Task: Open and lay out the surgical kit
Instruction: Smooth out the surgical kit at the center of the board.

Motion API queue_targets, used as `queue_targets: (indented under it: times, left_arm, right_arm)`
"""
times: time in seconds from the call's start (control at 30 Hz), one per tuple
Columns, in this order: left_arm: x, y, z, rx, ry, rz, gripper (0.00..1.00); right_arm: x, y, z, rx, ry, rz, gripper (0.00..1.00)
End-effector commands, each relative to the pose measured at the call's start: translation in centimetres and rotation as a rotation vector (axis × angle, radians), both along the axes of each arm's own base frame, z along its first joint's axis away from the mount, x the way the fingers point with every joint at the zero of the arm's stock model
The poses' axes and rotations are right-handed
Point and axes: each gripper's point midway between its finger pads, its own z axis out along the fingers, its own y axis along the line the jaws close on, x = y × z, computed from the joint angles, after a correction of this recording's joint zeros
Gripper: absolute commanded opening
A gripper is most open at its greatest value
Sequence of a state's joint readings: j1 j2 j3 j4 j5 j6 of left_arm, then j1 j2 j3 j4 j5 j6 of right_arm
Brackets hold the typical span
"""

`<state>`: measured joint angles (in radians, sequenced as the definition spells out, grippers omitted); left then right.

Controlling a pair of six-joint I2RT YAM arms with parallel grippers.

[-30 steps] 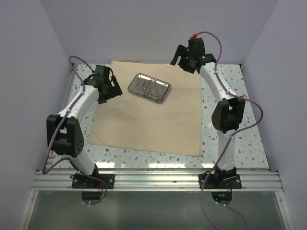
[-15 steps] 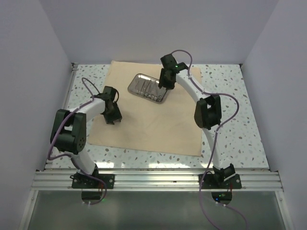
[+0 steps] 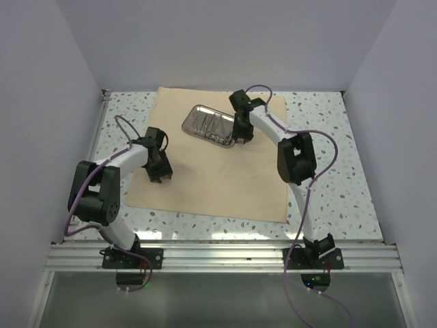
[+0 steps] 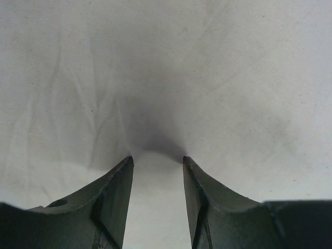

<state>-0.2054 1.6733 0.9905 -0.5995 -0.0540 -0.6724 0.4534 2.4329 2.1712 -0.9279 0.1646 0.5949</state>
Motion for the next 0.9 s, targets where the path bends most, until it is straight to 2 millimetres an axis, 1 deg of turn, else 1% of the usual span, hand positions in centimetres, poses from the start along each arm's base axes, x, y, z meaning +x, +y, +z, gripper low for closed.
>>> queue_targets:
  times: [0.0,0.03,0.07,0.2,0.23,0.37,0.4,0.43,0.47,0.63,0.73,0.77,0.8,0.87]
  left_arm:
    - [-1.2,0.0,0.7,-0.001,0.010,0.007,0.48]
    - [-1.4,0.0,0.8,0.001,0.010,0.006,0.48]
    - [-1.3,0.1,1.1,0.002,-0.002,0.004,0.48]
    - [-1.9,0.5,1.3,0.021,0.000,-0.005,0.47]
    - [-2.0,0.6,1.3,0.025,0.001,-0.007,0.47]
    - [-2.1,0.8,1.4,0.035,0.002,-0.016,0.47]
    - [-2.1,0.8,1.4,0.035,0.003,-0.016,0.47]
    - [-2.1,0.8,1.5,0.035,0.000,-0.019,0.47]
    - [-2.1,0.8,1.5,0.037,0.000,-0.020,0.47]
    - [-2.2,0.8,1.6,0.039,0.002,-0.029,0.47]
    - [-2.5,1.0,1.5,0.045,0.007,-0.037,0.47]
    - [-2.4,1.0,1.6,0.045,0.004,-0.039,0.47]
    - [-2.5,1.0,1.6,0.047,0.007,-0.045,0.47]
    - [-2.5,1.1,1.6,0.052,0.007,-0.050,0.47]
  right_arm:
    - [1.7,0.9,1.1,0.024,-0.065,-0.013,0.38]
    - [1.7,1.1,0.9,0.029,-0.059,-0.010,0.37]
    - [1.9,1.2,1.1,0.034,-0.065,-0.011,0.36]
    - [1.9,1.5,2.1,0.058,-0.085,-0.025,0.36]
    - [2.0,1.5,2.9,0.063,-0.098,-0.029,0.36]
    - [2.1,1.7,4.3,0.091,-0.120,-0.042,0.35]
    - [2.2,1.8,4.3,0.100,-0.124,-0.051,0.35]
    - [2.3,1.9,5.0,0.110,-0.141,-0.055,0.35]
    - [2.3,1.9,5.2,0.115,-0.149,-0.063,0.35]
    - [2.7,2.3,4.8,0.130,-0.149,-0.085,0.34]
    - [3.0,2.2,6.2,0.150,-0.190,-0.102,0.33]
    - [3.1,2.1,7.5,0.160,-0.219,-0.111,0.33]
    - [3.3,2.0,8.3,0.165,-0.239,-0.118,0.33]
    - [3.5,1.8,9.3,0.161,-0.264,-0.132,0.34]
